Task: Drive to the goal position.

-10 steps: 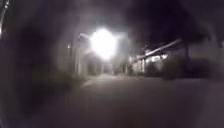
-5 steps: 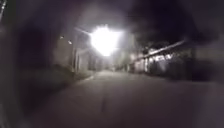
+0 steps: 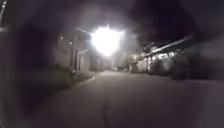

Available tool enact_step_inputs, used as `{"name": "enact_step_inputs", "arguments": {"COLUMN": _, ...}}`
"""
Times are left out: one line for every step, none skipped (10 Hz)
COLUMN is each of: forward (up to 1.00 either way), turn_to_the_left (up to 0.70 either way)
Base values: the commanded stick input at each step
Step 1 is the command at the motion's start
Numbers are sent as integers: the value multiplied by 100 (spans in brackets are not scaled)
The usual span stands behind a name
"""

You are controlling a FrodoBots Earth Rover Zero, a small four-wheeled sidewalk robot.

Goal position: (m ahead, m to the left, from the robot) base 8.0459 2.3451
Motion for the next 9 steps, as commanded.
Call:
{"name": "enact_step_inputs", "arguments": {"forward": 70, "turn_to_the_left": 0}}
{"name": "enact_step_inputs", "arguments": {"forward": 70, "turn_to_the_left": 0}}
{"name": "enact_step_inputs", "arguments": {"forward": 70, "turn_to_the_left": 0}}
{"name": "enact_step_inputs", "arguments": {"forward": 70, "turn_to_the_left": 0}}
{"name": "enact_step_inputs", "arguments": {"forward": 70, "turn_to_the_left": 0}}
{"name": "enact_step_inputs", "arguments": {"forward": 70, "turn_to_the_left": 0}}
{"name": "enact_step_inputs", "arguments": {"forward": 70, "turn_to_the_left": 0}}
{"name": "enact_step_inputs", "arguments": {"forward": 70, "turn_to_the_left": 0}}
{"name": "enact_step_inputs", "arguments": {"forward": 70, "turn_to_the_left": 0}}
